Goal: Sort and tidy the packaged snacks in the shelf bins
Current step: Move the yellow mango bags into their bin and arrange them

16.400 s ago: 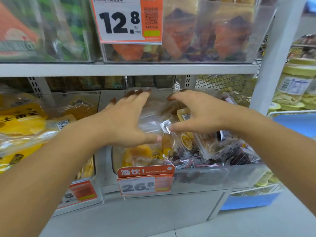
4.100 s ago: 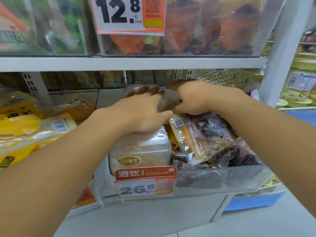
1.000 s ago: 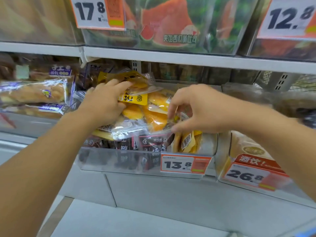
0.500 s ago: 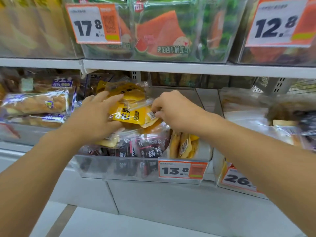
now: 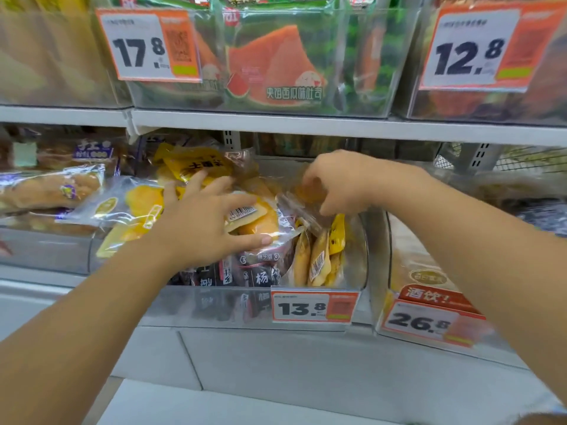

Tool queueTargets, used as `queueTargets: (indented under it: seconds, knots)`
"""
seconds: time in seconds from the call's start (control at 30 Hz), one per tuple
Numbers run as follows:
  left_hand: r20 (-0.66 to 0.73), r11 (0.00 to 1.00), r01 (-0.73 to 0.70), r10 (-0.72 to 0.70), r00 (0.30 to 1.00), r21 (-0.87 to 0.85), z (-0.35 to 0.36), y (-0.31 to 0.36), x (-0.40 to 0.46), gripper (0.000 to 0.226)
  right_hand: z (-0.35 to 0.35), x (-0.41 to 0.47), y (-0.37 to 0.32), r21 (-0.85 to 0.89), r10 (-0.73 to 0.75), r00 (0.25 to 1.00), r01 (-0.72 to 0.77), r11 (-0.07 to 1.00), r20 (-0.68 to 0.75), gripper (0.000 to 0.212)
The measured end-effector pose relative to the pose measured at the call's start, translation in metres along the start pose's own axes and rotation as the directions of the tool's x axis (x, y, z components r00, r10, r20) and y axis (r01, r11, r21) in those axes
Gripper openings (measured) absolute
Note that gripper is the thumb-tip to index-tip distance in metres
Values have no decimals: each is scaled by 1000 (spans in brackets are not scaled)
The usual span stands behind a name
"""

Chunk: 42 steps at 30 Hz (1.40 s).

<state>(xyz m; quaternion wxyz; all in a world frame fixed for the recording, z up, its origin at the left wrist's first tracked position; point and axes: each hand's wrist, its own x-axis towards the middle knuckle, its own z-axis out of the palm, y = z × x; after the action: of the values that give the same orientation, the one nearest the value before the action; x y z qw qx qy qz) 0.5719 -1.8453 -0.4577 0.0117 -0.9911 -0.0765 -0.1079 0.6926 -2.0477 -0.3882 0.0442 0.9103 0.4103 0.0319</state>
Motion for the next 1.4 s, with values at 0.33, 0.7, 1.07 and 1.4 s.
queueTargets:
  seconds: [0.33,0.7,1.07,1.4]
  knots:
    - [34,999,38,-36,999,-35,6,18,22,99,36,33,-3,-52,129,978,-123,991,161,43]
    - [-171,981,-122,95,981,-152,5,5,23,72,23,69,-24,211,-39,999,34,977,19,40]
    - [-419,969,-195,115,901,-153,0,-21,8,62,4,32,-9,166,-64,968,23,986,244,108]
    - [70,967,-254,252,965,18,-4,22,20,87,1,2,12,0,-179,887,198,980,425,97]
